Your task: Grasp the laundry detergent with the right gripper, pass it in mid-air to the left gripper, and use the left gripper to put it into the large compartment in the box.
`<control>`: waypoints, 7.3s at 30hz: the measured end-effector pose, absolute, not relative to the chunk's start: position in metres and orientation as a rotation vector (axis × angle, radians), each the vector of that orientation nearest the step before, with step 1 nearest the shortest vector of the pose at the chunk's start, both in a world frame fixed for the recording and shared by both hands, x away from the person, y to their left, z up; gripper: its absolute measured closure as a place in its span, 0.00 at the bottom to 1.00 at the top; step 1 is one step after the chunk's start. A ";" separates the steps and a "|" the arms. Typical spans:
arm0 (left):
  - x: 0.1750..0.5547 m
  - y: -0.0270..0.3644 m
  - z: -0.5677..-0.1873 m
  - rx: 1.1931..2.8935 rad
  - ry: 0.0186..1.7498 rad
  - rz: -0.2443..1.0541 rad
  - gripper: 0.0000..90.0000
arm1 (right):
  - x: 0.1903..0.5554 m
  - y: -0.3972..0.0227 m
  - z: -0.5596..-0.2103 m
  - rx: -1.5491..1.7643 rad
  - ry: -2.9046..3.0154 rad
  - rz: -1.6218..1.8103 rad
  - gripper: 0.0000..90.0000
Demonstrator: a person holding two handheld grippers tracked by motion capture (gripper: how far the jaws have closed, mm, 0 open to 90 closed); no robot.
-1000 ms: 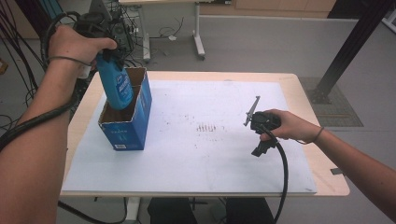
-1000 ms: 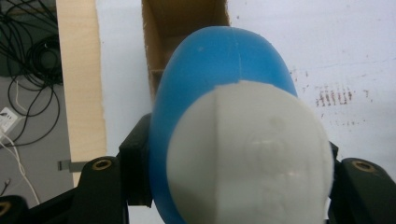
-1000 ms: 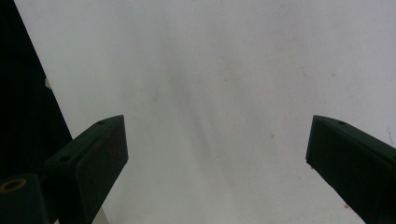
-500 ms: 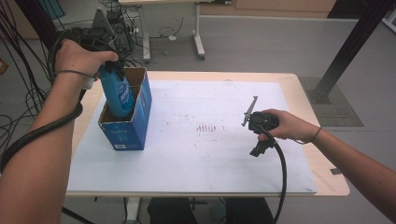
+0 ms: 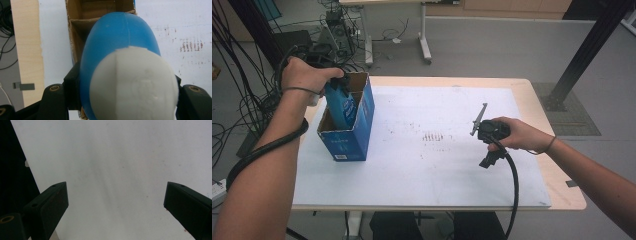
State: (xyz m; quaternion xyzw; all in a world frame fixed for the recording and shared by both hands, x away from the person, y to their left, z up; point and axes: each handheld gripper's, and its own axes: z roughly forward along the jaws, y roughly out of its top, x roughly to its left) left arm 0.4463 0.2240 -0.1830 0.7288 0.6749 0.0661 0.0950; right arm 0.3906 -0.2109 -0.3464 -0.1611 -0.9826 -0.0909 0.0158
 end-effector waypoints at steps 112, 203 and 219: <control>0.451 0.232 -0.269 2.166 2.103 0.091 0.42 | 0.392 -0.201 -0.352 -0.487 -3.035 -0.292 0.07; 0.438 0.232 -0.224 2.167 2.021 0.083 0.39 | 0.393 -0.197 -0.351 -0.470 -3.056 -0.283 0.07; 0.419 0.205 -0.178 2.270 1.910 0.198 0.17 | 0.394 -0.198 -0.350 -0.475 -3.056 -0.289 0.07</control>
